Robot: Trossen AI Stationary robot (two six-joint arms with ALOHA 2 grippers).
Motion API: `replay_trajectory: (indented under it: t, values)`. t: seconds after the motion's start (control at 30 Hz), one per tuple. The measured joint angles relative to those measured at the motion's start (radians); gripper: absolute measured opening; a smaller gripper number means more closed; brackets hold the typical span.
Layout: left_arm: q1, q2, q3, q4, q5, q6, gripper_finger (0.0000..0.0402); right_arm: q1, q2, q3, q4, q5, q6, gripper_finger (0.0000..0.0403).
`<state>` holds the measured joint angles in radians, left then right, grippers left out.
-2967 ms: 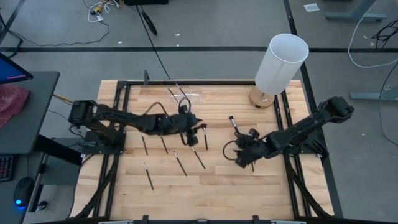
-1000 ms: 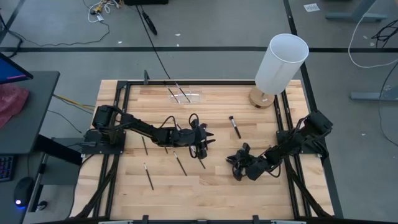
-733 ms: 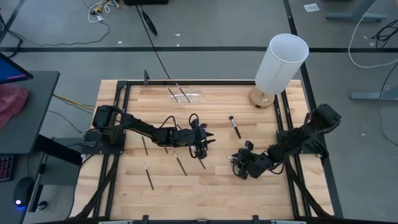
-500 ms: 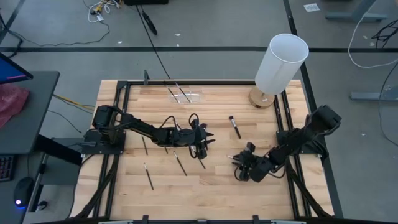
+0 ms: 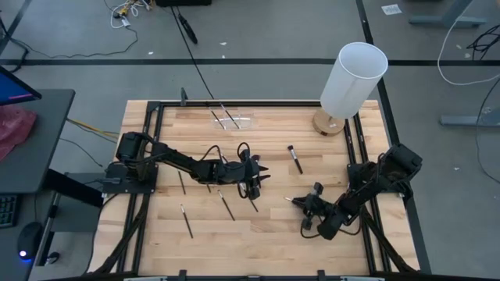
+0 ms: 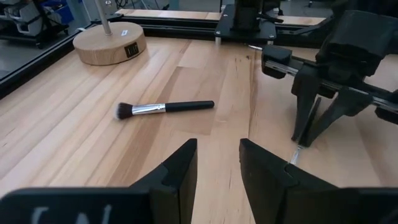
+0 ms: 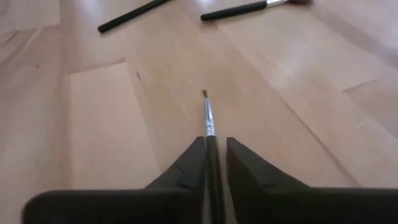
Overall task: Put items in baskets/containers
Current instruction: Put the black liner brush into the transparent organizer
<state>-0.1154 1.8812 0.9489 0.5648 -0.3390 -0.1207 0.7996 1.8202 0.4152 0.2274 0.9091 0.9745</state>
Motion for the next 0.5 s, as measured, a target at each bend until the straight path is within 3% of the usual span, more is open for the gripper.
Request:
replay_trajectory:
  t: [0.1, 0.33, 0.5]
  values:
    - [0.000, 0.000, 0.000, 0.000, 0.021, 0.000, 0.0122, 0.007, 0.021, 0.000, 0.017, 0.033, 0.006, 0.0014]
    - [0.000, 0.000, -0.002, 0.002, 0.103, 0.002, 0.0122, 0.003, 0.014, -0.013, 0.104, 0.023, 0.003, 0.0012]
    - [-0.007, -0.002, -0.073, 0.108, 0.134, 0.011, 0.0122, -0.010, -0.022, -0.021, 0.210, 0.013, -0.038, 0.0010]
